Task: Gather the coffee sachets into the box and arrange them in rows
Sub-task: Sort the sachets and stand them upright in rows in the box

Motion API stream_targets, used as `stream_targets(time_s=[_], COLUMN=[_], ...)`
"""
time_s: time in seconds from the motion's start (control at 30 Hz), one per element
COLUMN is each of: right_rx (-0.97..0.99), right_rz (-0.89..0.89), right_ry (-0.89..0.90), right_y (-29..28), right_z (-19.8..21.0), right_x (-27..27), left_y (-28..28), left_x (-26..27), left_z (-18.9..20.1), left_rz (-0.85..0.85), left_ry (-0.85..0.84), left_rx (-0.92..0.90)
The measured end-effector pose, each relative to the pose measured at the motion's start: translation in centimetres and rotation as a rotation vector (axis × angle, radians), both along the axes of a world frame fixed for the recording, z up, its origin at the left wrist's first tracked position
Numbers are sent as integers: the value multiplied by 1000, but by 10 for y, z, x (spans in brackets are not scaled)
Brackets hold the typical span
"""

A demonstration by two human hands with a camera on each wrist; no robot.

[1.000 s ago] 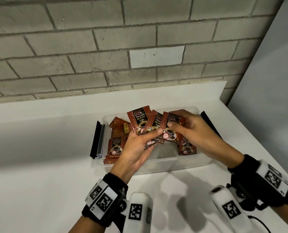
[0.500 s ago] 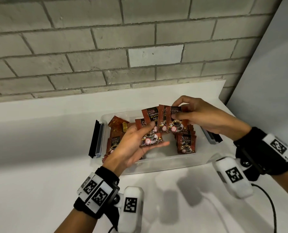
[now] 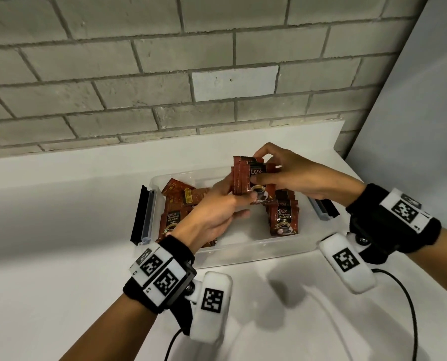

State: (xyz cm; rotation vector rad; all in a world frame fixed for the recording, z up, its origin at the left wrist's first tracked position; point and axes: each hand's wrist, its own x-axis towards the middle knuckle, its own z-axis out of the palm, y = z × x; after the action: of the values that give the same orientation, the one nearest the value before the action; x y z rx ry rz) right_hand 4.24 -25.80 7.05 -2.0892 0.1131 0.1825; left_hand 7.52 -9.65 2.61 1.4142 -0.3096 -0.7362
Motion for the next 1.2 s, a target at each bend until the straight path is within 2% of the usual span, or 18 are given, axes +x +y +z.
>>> stream_targets(time_s=[0.17, 0.3, 0.47, 0.6, 0.73, 0.8, 0.93, 1.07, 1.2], right_rx=[-141, -357, -641, -796, -891, -929, -1028, -962, -920], right_rz=[65, 149, 308, 482, 637, 663, 634, 590, 547], right_ry=[-99, -24, 148, 250, 328, 308, 184, 123, 125], right_y=[3, -6, -25, -35, -38, -40, -43, -46, -45], right_z=[-1, -5, -14, -28, -48, -56, -67, -70, -61], right_x=[1, 5, -1, 2, 4, 3, 2, 1, -1], left_y=[-28, -43, -54, -66, -71, -69, -70, -79, -84], left_x=[5, 7, 8, 3, 4, 7, 13, 6, 2], left_z=[1, 1, -16, -27, -37, -40, -49, -56, -60], left_rz=[26, -68, -336, -437, -500, -509, -454, -406, -385], left_ry=[-53, -67, 46, 156, 1, -56, -143, -25, 0], left_rx=[17, 92, 322, 536, 799, 885, 837, 714, 619])
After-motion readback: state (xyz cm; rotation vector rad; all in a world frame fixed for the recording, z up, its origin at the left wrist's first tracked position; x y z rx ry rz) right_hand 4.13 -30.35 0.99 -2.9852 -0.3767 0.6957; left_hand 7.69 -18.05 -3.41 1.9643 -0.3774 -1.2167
